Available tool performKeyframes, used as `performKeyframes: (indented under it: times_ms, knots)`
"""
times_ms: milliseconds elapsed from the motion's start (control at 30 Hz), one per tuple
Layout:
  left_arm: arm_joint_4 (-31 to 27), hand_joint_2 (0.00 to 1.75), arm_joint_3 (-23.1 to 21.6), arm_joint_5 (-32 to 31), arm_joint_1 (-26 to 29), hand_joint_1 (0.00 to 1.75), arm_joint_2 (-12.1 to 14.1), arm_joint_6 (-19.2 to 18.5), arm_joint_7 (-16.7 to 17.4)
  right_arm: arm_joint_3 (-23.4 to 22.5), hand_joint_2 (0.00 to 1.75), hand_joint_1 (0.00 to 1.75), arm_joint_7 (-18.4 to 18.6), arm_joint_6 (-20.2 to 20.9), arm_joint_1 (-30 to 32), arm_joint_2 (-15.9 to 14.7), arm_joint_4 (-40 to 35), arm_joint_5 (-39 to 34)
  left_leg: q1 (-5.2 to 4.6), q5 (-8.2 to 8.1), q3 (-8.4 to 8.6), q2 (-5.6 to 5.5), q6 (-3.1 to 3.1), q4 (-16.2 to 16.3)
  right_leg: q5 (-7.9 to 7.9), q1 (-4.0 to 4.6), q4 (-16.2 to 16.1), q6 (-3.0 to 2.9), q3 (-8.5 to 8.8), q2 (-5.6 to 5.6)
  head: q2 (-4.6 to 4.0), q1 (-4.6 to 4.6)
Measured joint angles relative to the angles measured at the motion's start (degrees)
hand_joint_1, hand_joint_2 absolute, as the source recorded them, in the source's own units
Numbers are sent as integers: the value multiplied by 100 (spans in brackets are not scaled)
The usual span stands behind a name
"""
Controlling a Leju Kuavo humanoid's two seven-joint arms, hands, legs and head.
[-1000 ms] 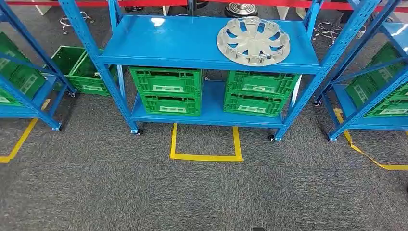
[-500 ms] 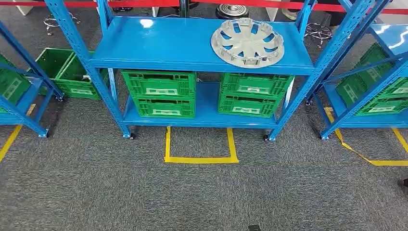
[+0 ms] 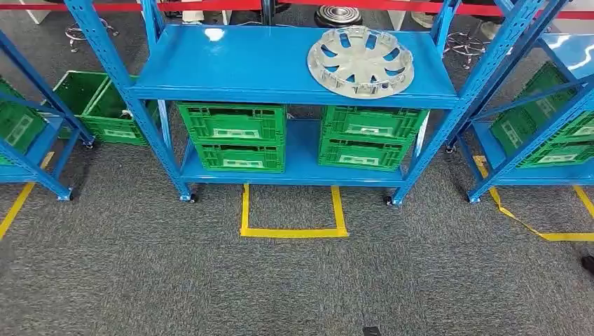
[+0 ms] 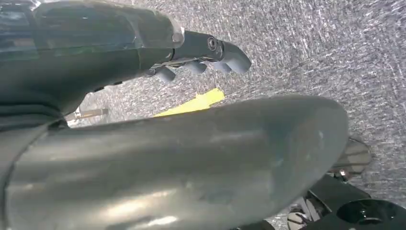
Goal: Take the parts from the cabinet and place them on the table.
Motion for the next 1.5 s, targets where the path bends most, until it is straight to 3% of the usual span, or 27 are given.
performKeyframes:
  times_ms: [200, 233, 333, 367, 400, 500, 533, 567, 600, 667, 700, 733, 833, 900, 933, 1000, 1033, 1067, 1100, 1167, 1200, 1233, 1267, 1300, 1400, 1433, 1500]
  knots:
    - [0, 0, 0, 2, 0, 0, 0, -42, 61, 0, 0, 0, 2, 0, 0, 0, 0, -2, 2, 0, 4, -3, 0, -3, -3, 1, 1, 6, 3, 0, 0, 0]
    - [0, 0, 0, 2, -2, 0, 2, -42, 63, 0, 0, 0, 2, 0, -1, 7, 0, -2, -34, -18, 1, -11, 49, 27, 15, -22, -30, 67, 7, -2, 0, -2]
    - [0, 0, 0, 0, -4, 0, 2, -42, 63, 0, 0, 0, 2, 0, -6, 5, 0, -7, -52, -5, 8, -13, 96, -19, 21, -44, -57, 122, 16, -2, 0, -26]
    - [0, 0, 0, 2, -6, 0, -2, -44, 63, 0, 0, 0, 7, 0, -9, 4, 2, -7, 2, 52, 73, -7, 159, -134, -12, -48, -52, 146, 28, -5, 0, -33]
    - [0, 0, 0, 2, -8, 0, -4, -44, 61, 0, 0, 0, 7, 0, -8, 4, 0, -7, 2, 64, 132, 4, 179, -204, -97, -51, 88, 157, -12, -24, 0, -2]
    - [-2, 0, 0, 2, -6, 0, 2, -44, 63, 0, 0, 0, 7, 0, -1, 7, 0, -7, 0, 54, 177, 21, 195, -221, -654, -70, 1304, 186, -626, -29, 0, 59]
    - [-2, 0, 0, 2, -6, 0, 2, -44, 66, 2, 0, 0, 7, 2, 9, 11, 0, -7, -1, 43, 186, 20, 195, -220, -714, -73, 1606, 198, -810, -29, 0, 59]
    - [-4, 0, 0, 2, -4, 0, 4, -44, 66, 2, 0, 0, 7, 2, 15, 15, 0, -7, -1, 30, 204, 13, 186, -218, -629, -78, 1663, 203, -878, -30, 0, 63]
    - [-4, 0, 0, 2, 1, 0, 2, -44, 70, 2, 0, 0, 7, 2, 16, 15, 2, -7, 2, 9, 237, 5, 165, -218, -383, -88, 1435, 200, -812, -32, 0, 83]
    - [-2, 0, 0, 0, 1, 0, 0, -50, 70, 2, 0, 0, 7, 2, 11, 13, 2, -7, 10, -45, 330, -5, 109, -216, 227, -111, 499, 178, -423, -41, 0, 123]
    - [-2, 0, 0, 2, 3, 0, -4, -50, 70, 2, 0, 0, 7, 2, 13, 13, 2, -7, 9, -74, 345, -3, 69, -220, 293, -112, 182, 165, -276, -47, 0, 164]
    - [-2, 0, 0, 0, -11, 0, -4, -50, 72, 2, 0, 0, 7, 11, 4, 13, 2, -7, -27, -97, 345, -6, 26, -194, 238, -80, 75, 136, -230, -45, 0, 188]
    - [-2, 0, 0, 2, -11, 0, -2, -50, 88, 2, 0, 0, 7, 17, 20, 13, 2, -9, -9, -81, 365, 7, -64, -257, 200, -56, 58, 21, -230, -37, 0, 138]
    - [-2, 0, 0, 0, -13, 0, 4, -50, 90, 0, 0, 0, 7, 13, 16, 13, 7, -7, -3, -196, 366, 17, -132, -175, 234, -99, -36, -50, -158, -48, 0, 146]
    - [-2, 0, 0, 2, -19, 0, 2, -50, 90, 0, 0, 0, 7, 13, 0, 17, 7, -9, 0, -365, 222, 16, -146, 102, 233, -101, -49, -83, -146, -51, 0, 79]
    - [-2, 0, 0, 2, -12, 0, -2, -50, 90, 0, 0, 0, 7, 20, -4, 24, 7, -7, 6, -759, -276, 14, -171, 1025, 212, -96, -47, -119, -142, -57, 0, -17]
    - [-2, 0, 0, 0, -4, 0, -2, -52, 90, 0, 0, 0, 7, 20, -2, 24, 9, -9, 5, -839, -489, 12, -179, 1372, 202, -94, -47, -126, -134, -57, 0, -48]
    - [-2, 0, 0, 2, 4, 0, -2, -52, 96, 2, 0, 0, 7, 20, 7, 20, 11, -7, 6, -774, -603, 14, -184, 1487, 189, -94, -45, -129, -119, -54, 0, -70]
    - [-2, 0, 0, 2, 7, 0, 2, -50, 96, 0, 0, 0, 7, 20, 15, 20, 11, -9, 8, -579, -587, 16, -181, 1349, 170, -98, -45, -114, -98, -47, 0, -94]
    - [-2, 0, -2, 2, 2, 0, 7, -50, 96, 2, 0, 0, 7, 20, 11, 24, 11, -9, 8, 45, -238, 19, -160, 483, 119, -113, -37, -70, -21, -27, 0, -138]
    - [-2, 0, 0, 2, 2, 0, 7, -50, 96, 0, 0, 0, 7, 20, 11, 26, 11, -9, 9, 237, -63, 20, -143, 40, 80, -112, -29, -37, 5, -25, 0, -151]
    - [-2, 0, -2, 2, -9, 0, 4, -50, 96, 0, 0, 0, 7, 20, -2, 22, 11, -7, -17, 144, 4, 15, -126, -29, 44, -69, -2, 16, -2, -12, 0, -186]
    - [-2, 0, -2, 2, -16, 0, 4, -52, 96, 0, 0, 0, 7, 22, -6, 22, 11, -9, -7, 91, 35, 15, -59, -93, 40, -71, 6, 40, -17, -13, 0, -192]
    - [-2, 0, -2, 2, -11, 0, 4, -52, 96, 2, 0, 0, 7, 17, -5, 24, 11, -7, -17, 89, 22, 9, -38, -87, 48, -75, -21, 59, -4, -14, 0, -129]
    - [-2, 0, -2, 2, 1, 0, 4, -52, 98, 2, 0, 0, 9, 15, -9, 22, 11, -9, 2, 94, 46, 8, 78, -120, -40, -94, 19, 149, 10, -26, 0, -103]
    - [-4, 0, -2, 2, -6, 0, 4, -52, 98, 2, 0, 0, 9, 15, -12, 22, 11, -9, 3, 76, 57, 14, 112, -120, -193, -94, 267, 167, -97, -35, 0, -50]
    - [-4, 0, -2, 2, -10, 0, 6, -52, 98, 2, 0, 0, 9, 15, -11, 22, 11, -9, -19, 55, 71, 34, 154, -119, -602, -94, 1150, 185, -540, -35, 0, 37]
